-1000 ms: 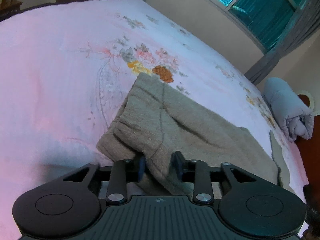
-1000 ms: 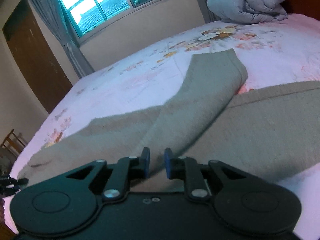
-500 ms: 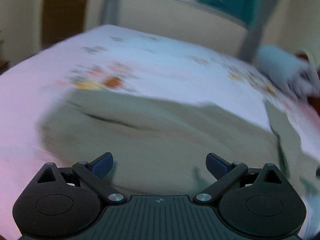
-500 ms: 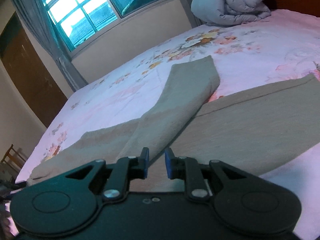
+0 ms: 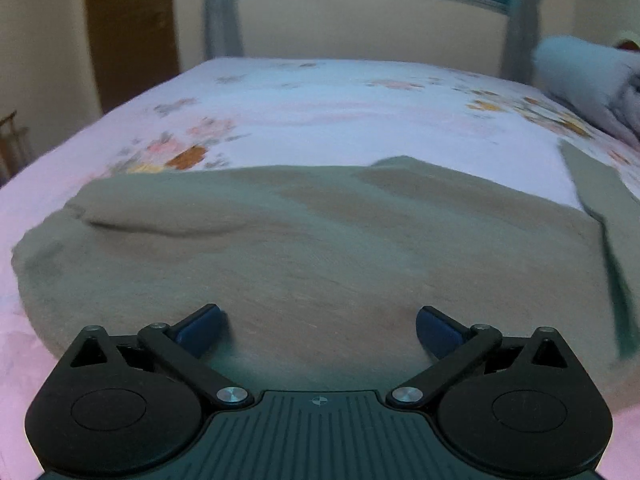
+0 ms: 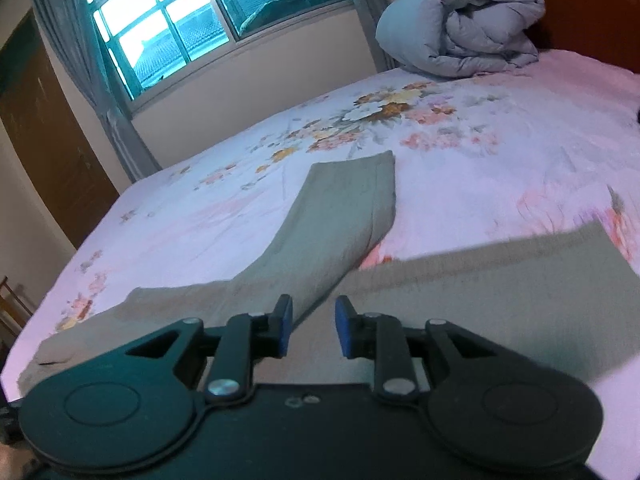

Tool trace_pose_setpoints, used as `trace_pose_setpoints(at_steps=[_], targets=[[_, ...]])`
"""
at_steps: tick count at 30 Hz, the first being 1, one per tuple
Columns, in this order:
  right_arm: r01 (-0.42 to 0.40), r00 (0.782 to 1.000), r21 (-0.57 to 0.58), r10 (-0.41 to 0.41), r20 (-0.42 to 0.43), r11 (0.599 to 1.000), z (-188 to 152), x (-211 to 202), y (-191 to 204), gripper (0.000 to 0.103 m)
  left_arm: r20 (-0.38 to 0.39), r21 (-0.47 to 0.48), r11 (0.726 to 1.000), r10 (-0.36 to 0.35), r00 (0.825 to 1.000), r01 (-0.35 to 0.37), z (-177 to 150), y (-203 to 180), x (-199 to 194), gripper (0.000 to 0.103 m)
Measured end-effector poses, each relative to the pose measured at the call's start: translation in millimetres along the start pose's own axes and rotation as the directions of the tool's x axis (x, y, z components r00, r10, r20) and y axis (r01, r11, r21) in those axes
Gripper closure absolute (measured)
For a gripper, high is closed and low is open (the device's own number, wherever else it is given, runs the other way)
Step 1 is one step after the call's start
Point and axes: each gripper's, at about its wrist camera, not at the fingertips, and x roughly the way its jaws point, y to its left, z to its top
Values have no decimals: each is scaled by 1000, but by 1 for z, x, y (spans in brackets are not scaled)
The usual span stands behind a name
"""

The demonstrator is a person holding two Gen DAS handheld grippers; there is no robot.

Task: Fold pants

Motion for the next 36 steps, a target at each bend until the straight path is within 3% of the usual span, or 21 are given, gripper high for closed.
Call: trace_pose_setpoints(at_steps=[3,7,10,19,22,23,24,25,26,27,29,36], targets=[[1,1000,-23,-1,-14,1000,13,24,3,79,2,-21,998,60,998,-60,6,14,9,0],[-4,1000,-72,2,-26,997,34,64,13,75,-24,-133,979,152,988,-154,16,61,24,0],[9,999,-112,-13,-34,994,51,100,20,74,-36,-126,974,187,982,-190,16,87,34,0],[74,990,-183,-94,-105,980,86,209,44,69,-27,-166,955,246,969,-247,14,88,45,0],[135,975,-232,-170,-141,963,84,236,58,59,-31,-172,949,264,964,-266,16,86,49,0],[170,961,-270,-220,-167,948,81,248,64,50,-32,-172,948,267,963,-269,17,85,48,0],[202,948,-313,-266,-177,928,76,257,68,50,-31,-173,947,268,963,-270,17,85,48,0],[223,941,-348,-294,-166,911,72,261,71,52,-30,-173,947,269,963,-270,16,84,48,0],[230,940,-374,-304,-153,899,67,262,72,63,-29,-172,947,271,962,-271,17,85,49,0],[224,942,-374,-298,-152,900,66,261,72,85,-28,-169,947,272,962,-272,16,85,49,0],[236,943,-351,-302,-143,906,69,255,69,100,-24,-170,947,273,962,-273,16,85,49,0],[262,955,-285,-290,-64,922,87,213,51,103,-20,-163,947,277,961,-276,15,84,50,0]])
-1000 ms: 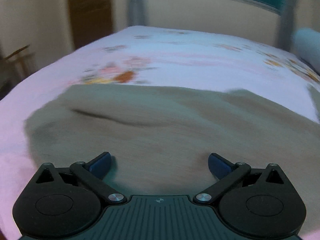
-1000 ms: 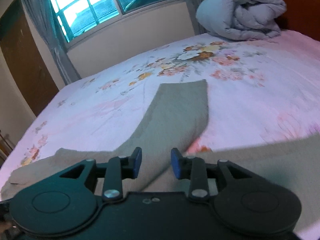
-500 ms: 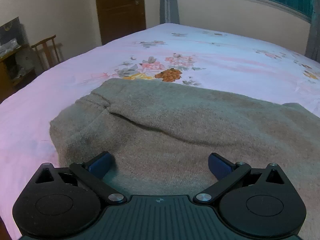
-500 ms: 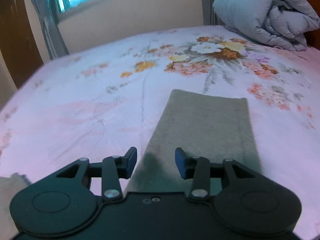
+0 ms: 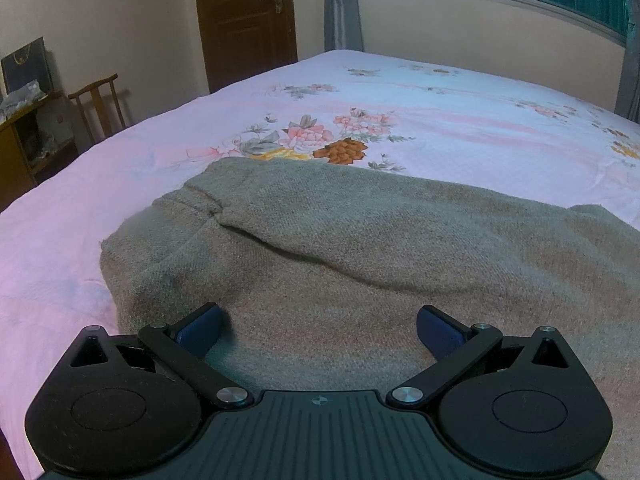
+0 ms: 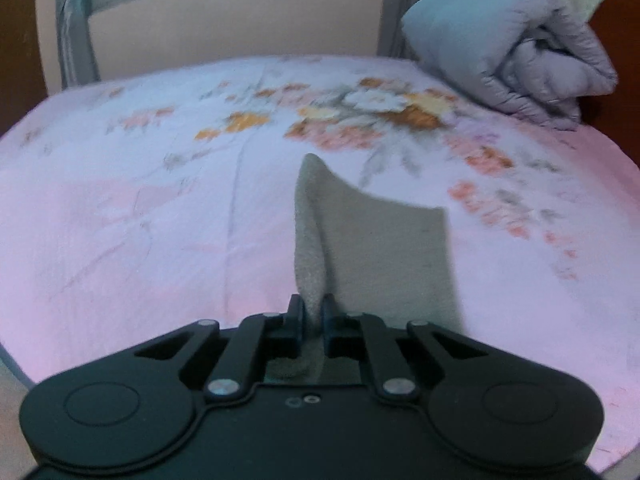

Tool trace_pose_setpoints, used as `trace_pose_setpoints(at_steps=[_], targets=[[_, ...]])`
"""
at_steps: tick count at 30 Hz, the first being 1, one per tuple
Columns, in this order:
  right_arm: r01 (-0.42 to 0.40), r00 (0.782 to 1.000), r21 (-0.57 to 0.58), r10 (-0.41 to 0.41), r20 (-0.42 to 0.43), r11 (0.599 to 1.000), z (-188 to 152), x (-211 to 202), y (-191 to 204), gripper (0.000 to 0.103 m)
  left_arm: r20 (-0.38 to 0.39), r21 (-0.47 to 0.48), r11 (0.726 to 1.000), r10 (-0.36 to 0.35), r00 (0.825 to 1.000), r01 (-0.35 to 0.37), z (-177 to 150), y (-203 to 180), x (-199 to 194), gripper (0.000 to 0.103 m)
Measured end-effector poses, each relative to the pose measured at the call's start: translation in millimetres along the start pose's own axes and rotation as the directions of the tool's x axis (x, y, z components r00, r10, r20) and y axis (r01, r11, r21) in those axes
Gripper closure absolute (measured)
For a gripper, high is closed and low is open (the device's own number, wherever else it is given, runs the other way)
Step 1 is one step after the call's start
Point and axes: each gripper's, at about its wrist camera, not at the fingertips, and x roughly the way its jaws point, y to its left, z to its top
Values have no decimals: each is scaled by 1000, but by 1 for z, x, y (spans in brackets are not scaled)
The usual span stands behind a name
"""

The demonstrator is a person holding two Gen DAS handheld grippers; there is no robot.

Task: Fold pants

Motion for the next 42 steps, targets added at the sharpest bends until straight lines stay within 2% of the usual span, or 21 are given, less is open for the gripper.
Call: trace_pose_setpoints(at_steps=[5,11,14,19,23,24,25,27,29,34,35,38,39,41,42], targets=[[-7,997,73,1,81,997,-5,-49,-37,103,-6,2,1000,-5,1000,5,0,0,0,0],[-6,990,220,-25,135,976,-42,-107,-89,103,-24,21,999,-30,999,30,2,2,0,0],[-5,987,297,-44,158,955,-70,-133,-111,103,-28,33,998,-44,999,45,1,3,-1,0],[-29,986,475,-54,161,880,-121,-160,-148,103,-46,63,995,-76,996,79,3,5,-1,0],[-57,994,633,-14,106,772,-168,-151,-172,101,-73,92,989,-113,991,120,6,10,-1,0],[-63,996,673,5,88,737,-177,-146,-178,92,-80,101,987,-121,989,128,6,10,-1,0],[-81,996,712,24,89,698,-186,-145,-184,90,-88,107,985,-128,988,137,7,11,-1,0],[-156,988,801,85,131,578,-205,-142,-200,90,-100,115,982,-141,985,153,9,12,-1,0],[-217,976,852,107,189,477,-221,-143,-215,87,-106,125,978,-154,982,167,10,14,0,0],[-260,965,911,101,240,320,-229,-133,-249,84,-107,137,975,-162,981,176,9,14,-1,0],[-259,966,915,97,240,309,-226,-128,-253,83,-107,137,975,-160,981,174,9,14,-1,0],[-229,973,920,90,211,318,-213,-120,-259,85,-102,133,976,-160,982,172,9,14,-1,0],[-228,973,914,104,205,336,-204,-117,-259,103,-98,131,976,-160,982,172,8,14,-1,0],[-222,975,885,112,193,409,-187,-129,-254,103,-88,127,977,-161,983,171,6,14,-2,0],[-249,969,854,111,222,458,-172,-140,-249,103,-86,127,977,-162,983,172,6,15,-2,0]])
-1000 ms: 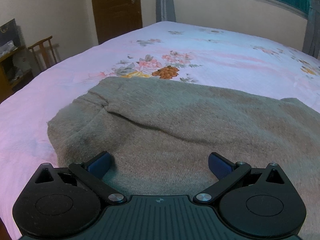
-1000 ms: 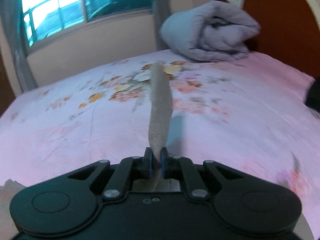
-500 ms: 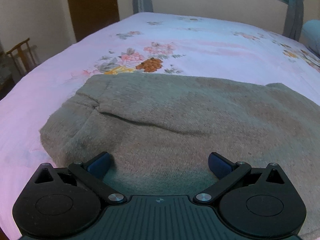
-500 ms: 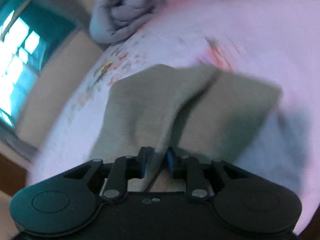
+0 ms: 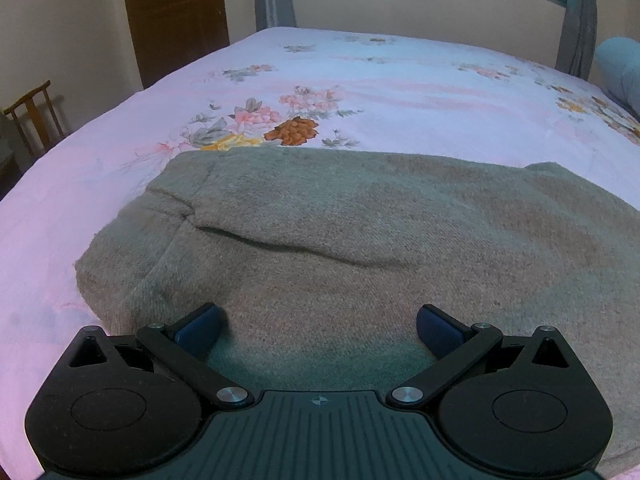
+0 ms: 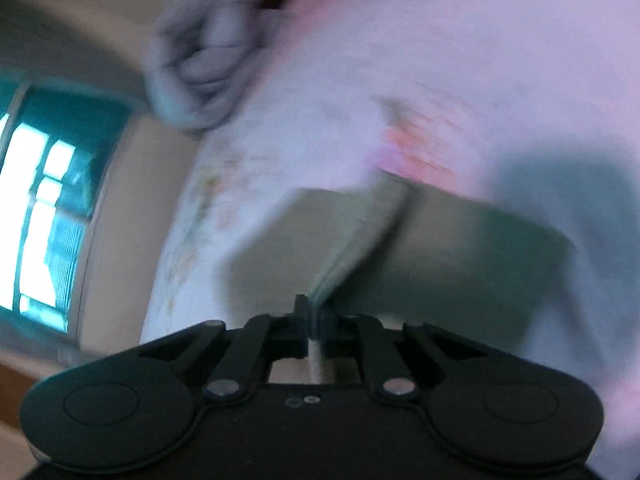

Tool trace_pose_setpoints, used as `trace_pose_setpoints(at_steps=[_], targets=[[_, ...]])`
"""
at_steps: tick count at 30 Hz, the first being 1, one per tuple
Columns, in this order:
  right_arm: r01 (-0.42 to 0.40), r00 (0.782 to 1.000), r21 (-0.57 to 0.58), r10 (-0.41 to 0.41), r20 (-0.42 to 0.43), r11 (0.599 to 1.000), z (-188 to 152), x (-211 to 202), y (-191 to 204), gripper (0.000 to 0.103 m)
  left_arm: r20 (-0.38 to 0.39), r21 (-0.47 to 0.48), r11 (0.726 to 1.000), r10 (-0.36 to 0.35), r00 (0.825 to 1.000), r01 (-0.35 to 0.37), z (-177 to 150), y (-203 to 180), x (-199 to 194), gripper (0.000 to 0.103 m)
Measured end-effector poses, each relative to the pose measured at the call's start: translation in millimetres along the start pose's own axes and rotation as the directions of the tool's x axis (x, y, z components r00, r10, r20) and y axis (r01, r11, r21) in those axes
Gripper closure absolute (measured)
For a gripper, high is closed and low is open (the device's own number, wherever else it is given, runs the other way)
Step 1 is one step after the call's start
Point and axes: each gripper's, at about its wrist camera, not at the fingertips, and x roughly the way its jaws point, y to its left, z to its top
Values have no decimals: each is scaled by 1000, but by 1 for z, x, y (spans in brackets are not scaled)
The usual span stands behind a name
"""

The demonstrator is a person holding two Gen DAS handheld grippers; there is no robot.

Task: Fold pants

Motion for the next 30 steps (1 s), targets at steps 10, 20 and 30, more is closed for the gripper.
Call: trace_pose_setpoints(at_steps=[10,20,30], targets=[[46,997,-95,-40,66,994,-24,-59,-10,103,-17,19,999,-27,1000,27,3,4,2,0],[-48,999,116,48,4,992,-18,-45,-61,103,-17,23,999,-27,999,28,4,3,4,0],[-176,964,-303,226,140,937,-6,-89,42,103,-8,21,999,-25,1000,26,2,4,4,0]])
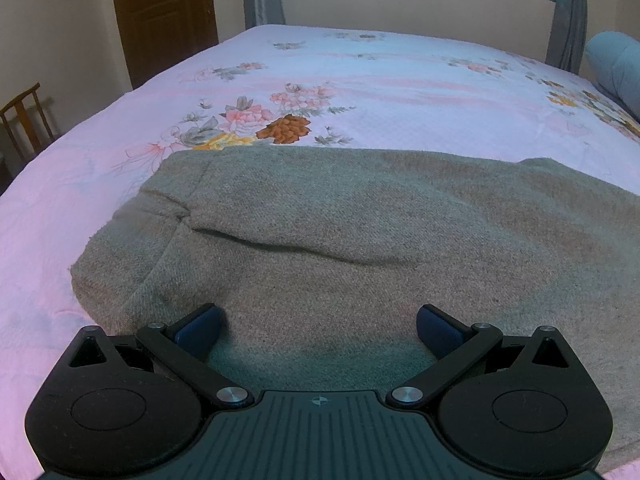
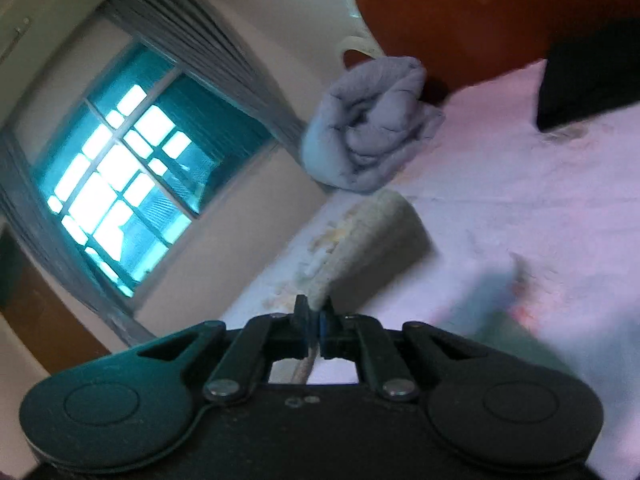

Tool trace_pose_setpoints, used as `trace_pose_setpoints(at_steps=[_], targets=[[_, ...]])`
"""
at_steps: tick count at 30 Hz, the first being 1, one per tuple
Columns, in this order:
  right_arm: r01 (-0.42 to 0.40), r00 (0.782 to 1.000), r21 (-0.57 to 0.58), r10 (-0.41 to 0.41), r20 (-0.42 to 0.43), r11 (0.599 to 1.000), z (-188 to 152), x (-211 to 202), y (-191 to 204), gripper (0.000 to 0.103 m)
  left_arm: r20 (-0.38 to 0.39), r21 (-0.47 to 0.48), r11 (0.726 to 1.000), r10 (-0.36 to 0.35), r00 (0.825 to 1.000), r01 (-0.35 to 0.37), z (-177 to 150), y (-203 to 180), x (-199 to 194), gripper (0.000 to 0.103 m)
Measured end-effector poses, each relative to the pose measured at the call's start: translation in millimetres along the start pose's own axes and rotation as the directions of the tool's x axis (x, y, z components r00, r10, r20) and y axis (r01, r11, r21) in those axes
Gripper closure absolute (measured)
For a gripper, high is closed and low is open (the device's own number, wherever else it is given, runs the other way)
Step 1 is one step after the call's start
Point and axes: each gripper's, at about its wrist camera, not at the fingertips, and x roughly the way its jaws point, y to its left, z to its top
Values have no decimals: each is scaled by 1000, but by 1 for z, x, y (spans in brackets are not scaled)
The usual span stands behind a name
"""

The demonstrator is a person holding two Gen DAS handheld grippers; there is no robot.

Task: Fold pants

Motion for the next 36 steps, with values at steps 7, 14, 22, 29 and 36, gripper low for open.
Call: trace_pose_setpoints(at_steps=[7,14,22,29,36], targets=[[206,973,378,-149,-174,903,-66,21,-130,103,-3,7,1000,-3,1000,3,1,0,-1,0],[191,976,342,-139,-169,920,-56,25,-117,103,5,3,1000,4,1000,-4,0,0,0,0],[221,958,336,-139,-251,916,-49,31,-124,84,1,4,1000,6,1000,-6,1,-1,-1,0],[236,971,435,-223,-82,869,-61,-31,-144,89,11,4,1000,16,1000,-16,-2,-3,-1,0],[233,972,470,-208,-105,852,-70,-13,-154,96,10,3,1000,16,1000,-16,-1,-3,-1,0]])
